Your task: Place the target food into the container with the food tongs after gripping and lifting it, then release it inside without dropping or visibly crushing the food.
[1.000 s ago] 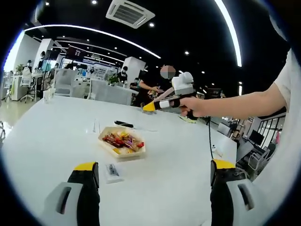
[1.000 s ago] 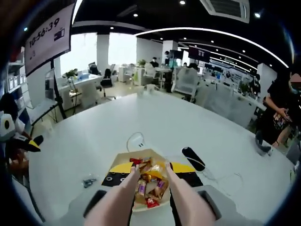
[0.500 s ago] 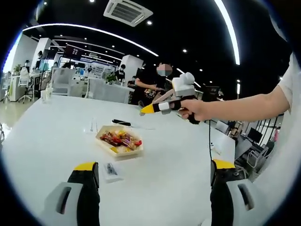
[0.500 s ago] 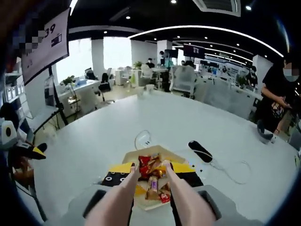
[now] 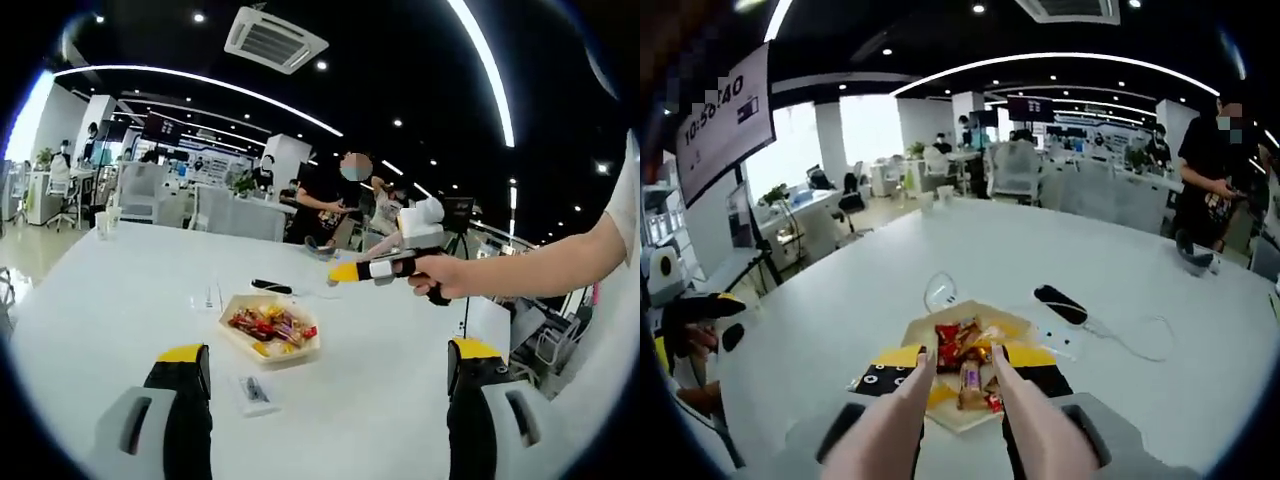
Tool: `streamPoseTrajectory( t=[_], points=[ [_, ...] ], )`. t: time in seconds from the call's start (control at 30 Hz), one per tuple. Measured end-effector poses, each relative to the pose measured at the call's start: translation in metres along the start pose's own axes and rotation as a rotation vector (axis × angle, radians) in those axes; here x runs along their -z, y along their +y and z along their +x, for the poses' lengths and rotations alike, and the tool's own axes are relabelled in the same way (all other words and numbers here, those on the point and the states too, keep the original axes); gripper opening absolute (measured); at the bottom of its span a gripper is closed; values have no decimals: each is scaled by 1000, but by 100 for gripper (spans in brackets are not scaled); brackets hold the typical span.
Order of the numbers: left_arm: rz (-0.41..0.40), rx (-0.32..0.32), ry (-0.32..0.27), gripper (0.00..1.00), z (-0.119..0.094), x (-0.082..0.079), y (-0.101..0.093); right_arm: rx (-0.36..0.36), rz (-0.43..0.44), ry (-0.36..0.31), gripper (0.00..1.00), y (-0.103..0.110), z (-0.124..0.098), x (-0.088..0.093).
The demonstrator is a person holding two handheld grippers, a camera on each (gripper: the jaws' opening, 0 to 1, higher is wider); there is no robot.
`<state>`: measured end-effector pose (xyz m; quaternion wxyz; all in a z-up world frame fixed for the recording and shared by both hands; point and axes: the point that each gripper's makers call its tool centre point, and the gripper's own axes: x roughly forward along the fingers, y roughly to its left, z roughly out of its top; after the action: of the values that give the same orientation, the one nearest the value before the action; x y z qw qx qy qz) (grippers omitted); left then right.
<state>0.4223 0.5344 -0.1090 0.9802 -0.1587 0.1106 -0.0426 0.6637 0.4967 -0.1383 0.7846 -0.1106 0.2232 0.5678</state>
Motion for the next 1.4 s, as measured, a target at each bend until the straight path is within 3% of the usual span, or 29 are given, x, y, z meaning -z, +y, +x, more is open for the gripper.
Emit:
streamPoseTrajectory(
  t=[0.17,0.37,0.57,0.73,0.93,1.1,1.4],
  points=[
    [24,13,32,99,1,8,-2,-18,-13,-34,29,21,-2,9],
    [40,26,45,99,3,9,-7,-16,6,-31,29,23,-3,21],
    [37,20,44,99,6,11,-7,-3,75,-72,29,25,-8,13],
    [29,1,19,99,10,4,-7,-3,65,-92,29,29,-12,8],
    [41,-3,30,99,4,10,-7,3,76,-101,29,35,-16,11],
    [21,-26,29,99,1,16,0,29,118,-109,29,35,-22,21],
    [20,-11,47,99,2,22,3,57,175,-100,29,40,-30,40]
  ],
)
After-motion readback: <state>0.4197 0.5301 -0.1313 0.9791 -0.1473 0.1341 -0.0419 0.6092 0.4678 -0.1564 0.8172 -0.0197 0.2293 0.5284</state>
